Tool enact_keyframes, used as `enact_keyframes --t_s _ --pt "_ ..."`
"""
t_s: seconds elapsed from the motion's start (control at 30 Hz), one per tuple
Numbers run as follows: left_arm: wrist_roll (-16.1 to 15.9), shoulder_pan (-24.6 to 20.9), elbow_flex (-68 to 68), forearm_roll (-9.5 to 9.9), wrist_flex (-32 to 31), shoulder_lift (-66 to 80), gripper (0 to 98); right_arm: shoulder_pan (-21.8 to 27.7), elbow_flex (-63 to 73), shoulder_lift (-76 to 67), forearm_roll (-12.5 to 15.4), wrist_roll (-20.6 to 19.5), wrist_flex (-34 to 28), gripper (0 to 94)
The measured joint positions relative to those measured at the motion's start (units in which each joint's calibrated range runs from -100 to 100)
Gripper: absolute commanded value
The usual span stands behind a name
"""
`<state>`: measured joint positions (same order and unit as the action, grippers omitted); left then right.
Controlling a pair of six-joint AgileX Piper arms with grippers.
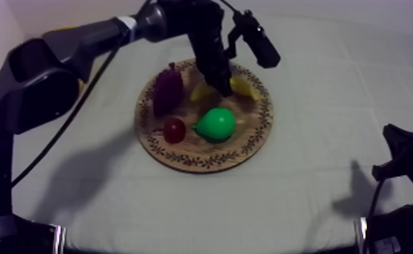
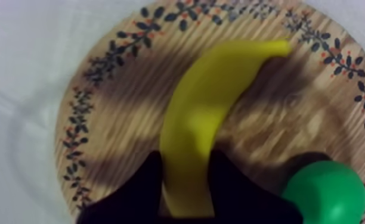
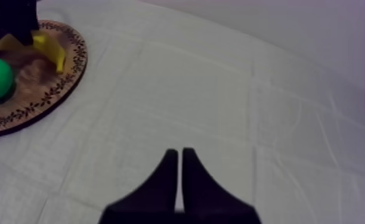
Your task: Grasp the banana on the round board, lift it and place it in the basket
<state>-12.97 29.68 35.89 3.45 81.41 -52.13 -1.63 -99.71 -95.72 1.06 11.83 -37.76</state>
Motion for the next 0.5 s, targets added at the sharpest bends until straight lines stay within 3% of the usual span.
enact_keyframes --t_s 0.5 --pt "2.2 -4.6 -7.5 -0.37 1.4 22.1 27.8 0.0 0.0 0.0 0.0 0.0 0.0 0.6"
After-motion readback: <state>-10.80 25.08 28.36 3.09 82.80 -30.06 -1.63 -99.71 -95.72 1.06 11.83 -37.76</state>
